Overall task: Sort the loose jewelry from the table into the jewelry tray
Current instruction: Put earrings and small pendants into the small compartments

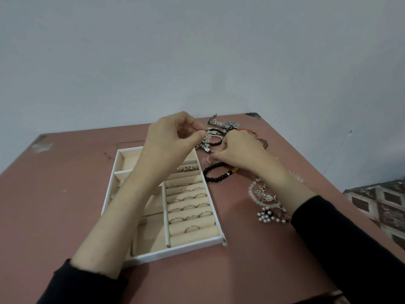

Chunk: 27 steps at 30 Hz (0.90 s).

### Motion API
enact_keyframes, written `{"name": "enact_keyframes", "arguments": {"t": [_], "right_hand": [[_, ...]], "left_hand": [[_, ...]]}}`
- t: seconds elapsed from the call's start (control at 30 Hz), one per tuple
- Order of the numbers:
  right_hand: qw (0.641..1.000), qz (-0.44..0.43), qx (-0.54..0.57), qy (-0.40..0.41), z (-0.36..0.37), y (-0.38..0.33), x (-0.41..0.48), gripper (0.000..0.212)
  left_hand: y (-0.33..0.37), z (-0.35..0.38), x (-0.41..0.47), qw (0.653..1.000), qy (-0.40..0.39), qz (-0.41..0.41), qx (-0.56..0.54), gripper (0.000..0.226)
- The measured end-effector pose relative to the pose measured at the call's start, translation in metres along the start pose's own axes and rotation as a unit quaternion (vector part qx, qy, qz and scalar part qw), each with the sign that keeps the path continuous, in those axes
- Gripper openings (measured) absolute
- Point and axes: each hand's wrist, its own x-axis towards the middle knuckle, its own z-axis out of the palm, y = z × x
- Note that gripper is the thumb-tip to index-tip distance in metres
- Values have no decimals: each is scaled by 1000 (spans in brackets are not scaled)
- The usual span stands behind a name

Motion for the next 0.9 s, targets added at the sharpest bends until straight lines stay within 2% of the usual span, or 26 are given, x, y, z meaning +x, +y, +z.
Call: {"name": "enact_keyframes", "arguments": {"t": [0.07,0.17,0.23,0.33,0.43,0.5,0.57,0.7,0.8,0.9], "right_hand": [[999,10,27,-14,3,-3,3,20],[999,15,51,11,8,-5,5,11],[997,-3,65,46,5,-8,4,11],[984,-52,147,82,-10,-23,-8,9],[962,-86,253,54,-18,-45,-20,5],[952,-106,286,18,-17,-62,-26,7],[950,-138,279,-17,-14,-77,-31,9],[961,-193,185,-68,-2,-99,-35,12],[971,-216,84,-55,9,-106,-33,13],[969,-225,64,-75,13,-105,-32,16]], "left_hand": [[-1,-6,-2,1000,5,-3,0,3],[-3,-19,-6,1000,9,-13,-9,4],[-7,-31,-10,999,14,-22,-19,5],[-15,-51,-16,998,23,-29,-53,4],[-29,-71,-23,993,43,-43,-100,7],[-39,-82,-28,989,59,-58,-125,8],[-47,-91,-32,984,71,-70,-148,8],[-58,-99,-39,975,79,-94,-188,2],[-62,-100,-39,975,73,-97,-188,3],[-61,-101,-38,977,70,-90,-182,3]]}}
